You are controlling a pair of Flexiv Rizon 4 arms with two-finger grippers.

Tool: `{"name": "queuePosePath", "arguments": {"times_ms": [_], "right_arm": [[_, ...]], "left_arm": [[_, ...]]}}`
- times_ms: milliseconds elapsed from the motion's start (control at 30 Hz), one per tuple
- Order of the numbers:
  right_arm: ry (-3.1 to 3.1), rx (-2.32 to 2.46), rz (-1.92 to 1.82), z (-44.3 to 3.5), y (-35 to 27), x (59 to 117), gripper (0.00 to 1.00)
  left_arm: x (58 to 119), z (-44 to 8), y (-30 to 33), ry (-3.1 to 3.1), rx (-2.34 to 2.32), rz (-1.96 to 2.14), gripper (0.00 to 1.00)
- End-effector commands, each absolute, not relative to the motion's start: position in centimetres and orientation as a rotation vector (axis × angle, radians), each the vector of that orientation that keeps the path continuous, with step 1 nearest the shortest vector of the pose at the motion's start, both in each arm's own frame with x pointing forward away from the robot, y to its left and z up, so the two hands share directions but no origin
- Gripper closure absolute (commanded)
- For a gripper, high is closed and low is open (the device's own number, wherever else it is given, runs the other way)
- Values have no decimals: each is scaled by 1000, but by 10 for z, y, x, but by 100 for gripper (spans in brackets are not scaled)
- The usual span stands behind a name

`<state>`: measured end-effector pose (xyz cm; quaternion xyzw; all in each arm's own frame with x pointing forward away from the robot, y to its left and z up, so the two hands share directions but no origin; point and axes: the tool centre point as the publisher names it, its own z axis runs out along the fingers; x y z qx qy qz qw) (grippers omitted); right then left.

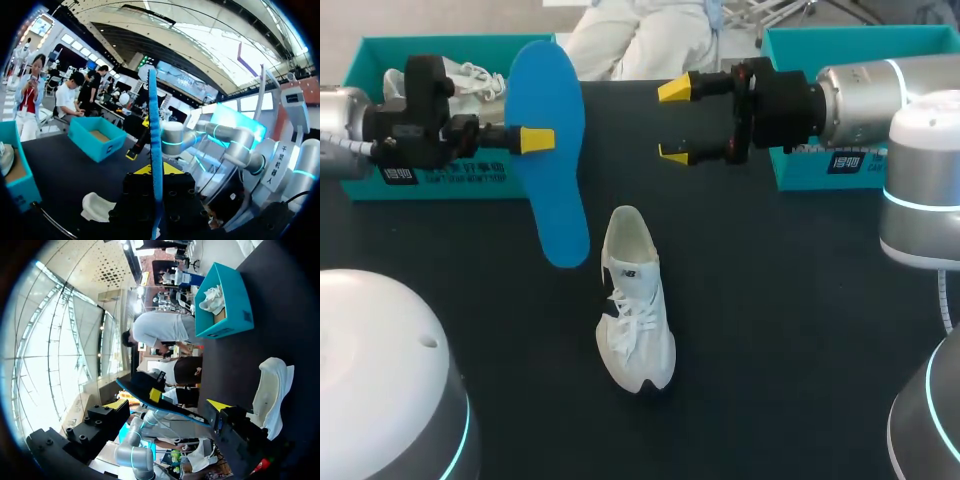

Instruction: Take the shoe out of the shoebox, open the shoe tongue, remove and reinsert the insole, then place the shoe into the shoebox

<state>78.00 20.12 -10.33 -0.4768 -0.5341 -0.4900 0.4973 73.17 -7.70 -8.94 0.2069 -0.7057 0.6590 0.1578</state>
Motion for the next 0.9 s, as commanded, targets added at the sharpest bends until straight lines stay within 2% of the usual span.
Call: {"name": "queuePosePath", "arguments": {"times_ms": [33,633,900], "right_arm": [[-1296,-1159,-1183,-103,202,779,0],[-1296,-1159,-1183,-103,202,779,0],[-1296,-1159,-1183,-103,202,779,0]], "left_arm": [[739,-95,-84,-1035,1570,904,100],[741,-99,-92,-781,1459,625,100],[748,-130,-104,-737,1332,643,100]]}}
